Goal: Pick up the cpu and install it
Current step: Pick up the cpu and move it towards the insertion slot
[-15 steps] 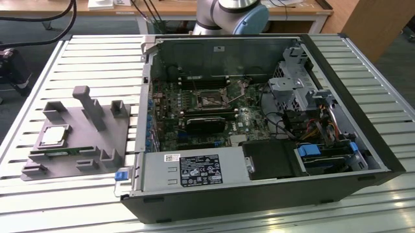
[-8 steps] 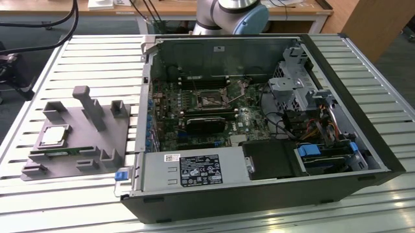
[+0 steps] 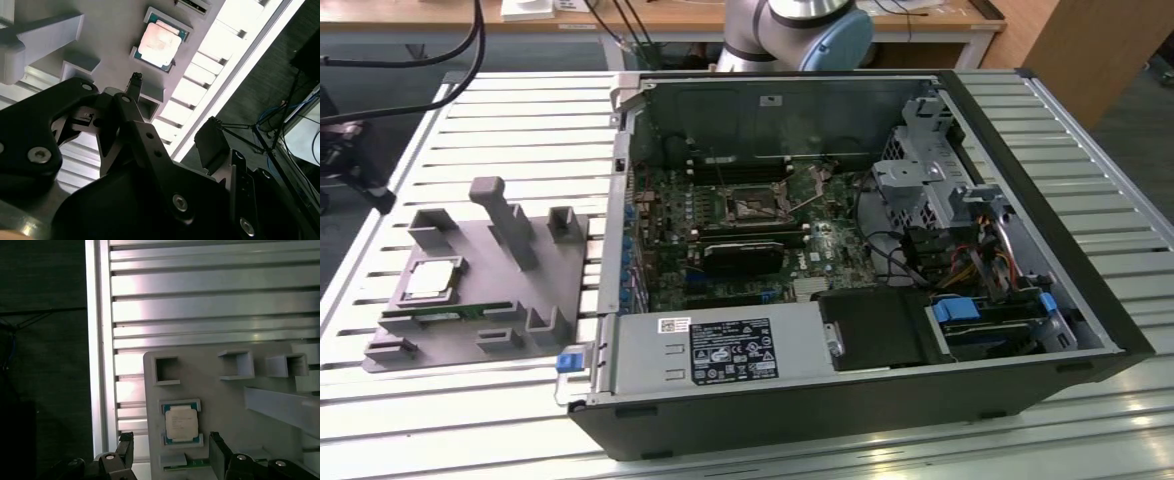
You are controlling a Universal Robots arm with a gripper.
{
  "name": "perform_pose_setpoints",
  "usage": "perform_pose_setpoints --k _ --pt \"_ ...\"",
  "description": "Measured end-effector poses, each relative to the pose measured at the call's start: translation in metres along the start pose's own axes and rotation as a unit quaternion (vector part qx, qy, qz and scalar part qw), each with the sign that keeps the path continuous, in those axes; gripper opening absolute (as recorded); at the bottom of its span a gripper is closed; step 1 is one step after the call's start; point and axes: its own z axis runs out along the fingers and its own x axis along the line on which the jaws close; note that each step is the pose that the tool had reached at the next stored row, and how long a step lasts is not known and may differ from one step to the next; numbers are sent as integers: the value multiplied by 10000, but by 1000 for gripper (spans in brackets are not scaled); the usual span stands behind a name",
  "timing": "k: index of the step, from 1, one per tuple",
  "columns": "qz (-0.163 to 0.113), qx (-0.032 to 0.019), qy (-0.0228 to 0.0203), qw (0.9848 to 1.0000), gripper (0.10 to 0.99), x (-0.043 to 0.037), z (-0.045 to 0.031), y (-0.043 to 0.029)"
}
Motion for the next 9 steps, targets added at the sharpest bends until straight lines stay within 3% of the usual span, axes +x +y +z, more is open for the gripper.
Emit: perform_pose_setpoints --k 9 --pt "0 -1 0 10000 706 0 85 -5"
